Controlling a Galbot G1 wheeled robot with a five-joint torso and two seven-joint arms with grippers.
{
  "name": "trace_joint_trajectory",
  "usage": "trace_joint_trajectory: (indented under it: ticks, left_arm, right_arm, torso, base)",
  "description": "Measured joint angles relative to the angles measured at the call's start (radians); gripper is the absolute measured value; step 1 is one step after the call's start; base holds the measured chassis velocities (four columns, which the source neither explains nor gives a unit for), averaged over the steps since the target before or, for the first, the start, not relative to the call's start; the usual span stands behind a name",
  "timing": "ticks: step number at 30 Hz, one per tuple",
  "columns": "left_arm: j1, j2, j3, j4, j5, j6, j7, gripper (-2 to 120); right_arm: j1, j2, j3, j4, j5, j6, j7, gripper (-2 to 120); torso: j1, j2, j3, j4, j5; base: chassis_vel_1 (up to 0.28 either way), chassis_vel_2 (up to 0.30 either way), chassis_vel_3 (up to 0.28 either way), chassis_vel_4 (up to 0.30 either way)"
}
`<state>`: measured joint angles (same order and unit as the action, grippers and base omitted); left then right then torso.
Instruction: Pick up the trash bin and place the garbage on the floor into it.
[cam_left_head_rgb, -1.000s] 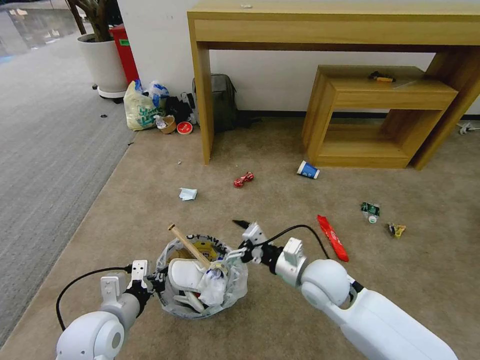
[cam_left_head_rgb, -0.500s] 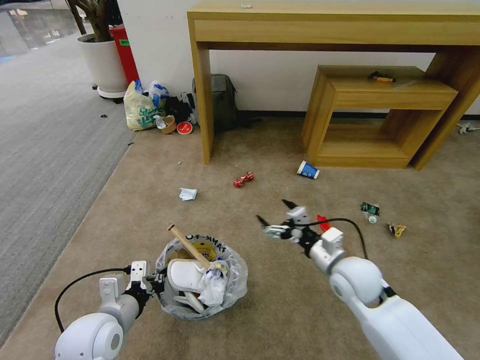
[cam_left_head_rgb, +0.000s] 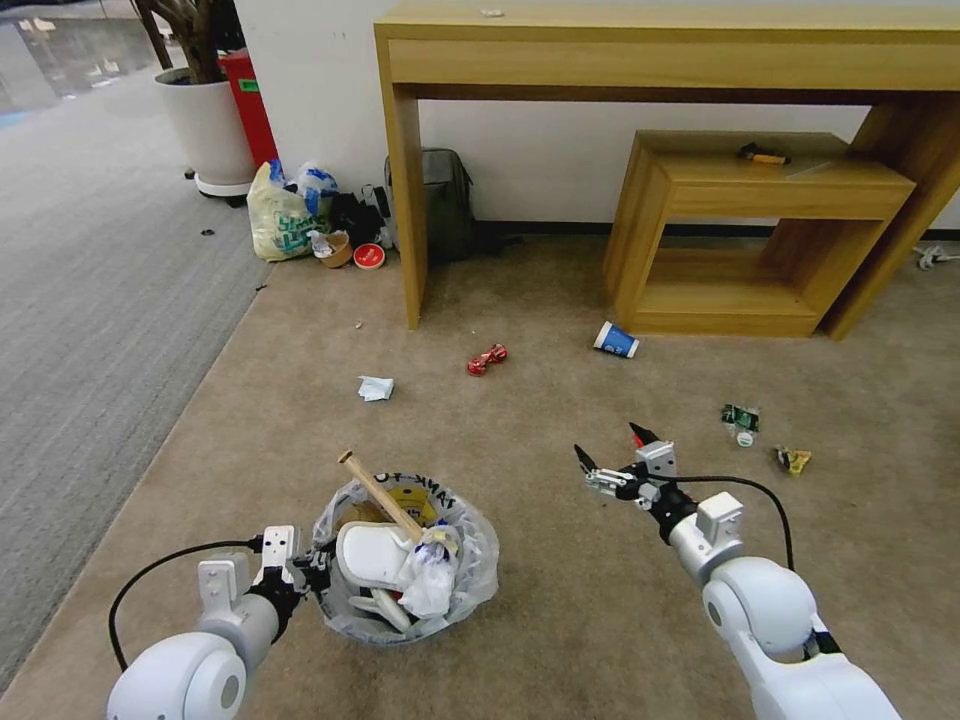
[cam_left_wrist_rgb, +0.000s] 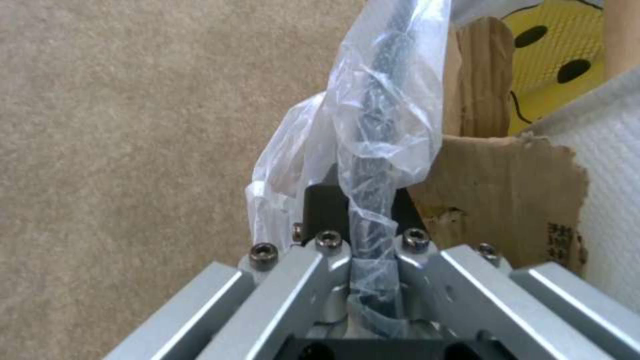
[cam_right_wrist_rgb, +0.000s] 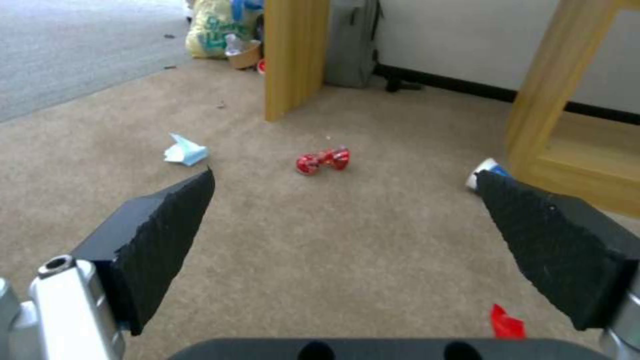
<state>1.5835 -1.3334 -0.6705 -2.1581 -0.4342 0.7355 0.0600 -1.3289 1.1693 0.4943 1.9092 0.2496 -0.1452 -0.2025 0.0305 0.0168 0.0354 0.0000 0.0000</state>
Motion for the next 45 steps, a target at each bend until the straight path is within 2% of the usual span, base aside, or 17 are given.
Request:
trace_joint_trajectory:
  ticks: [45]
  left_arm:
    - [0.0,-0.006,0.016,-0.007,0.007,0.0,0.014,0]
  right_arm:
    - [-0.073,0.046,0.083,0.027,0.02,0.003,0.0,100]
  torso:
    - [0.0,0.0,0.0,-0.0001,0.0]
  base:
    - [-0.129,-0.124,0.126,0.126]
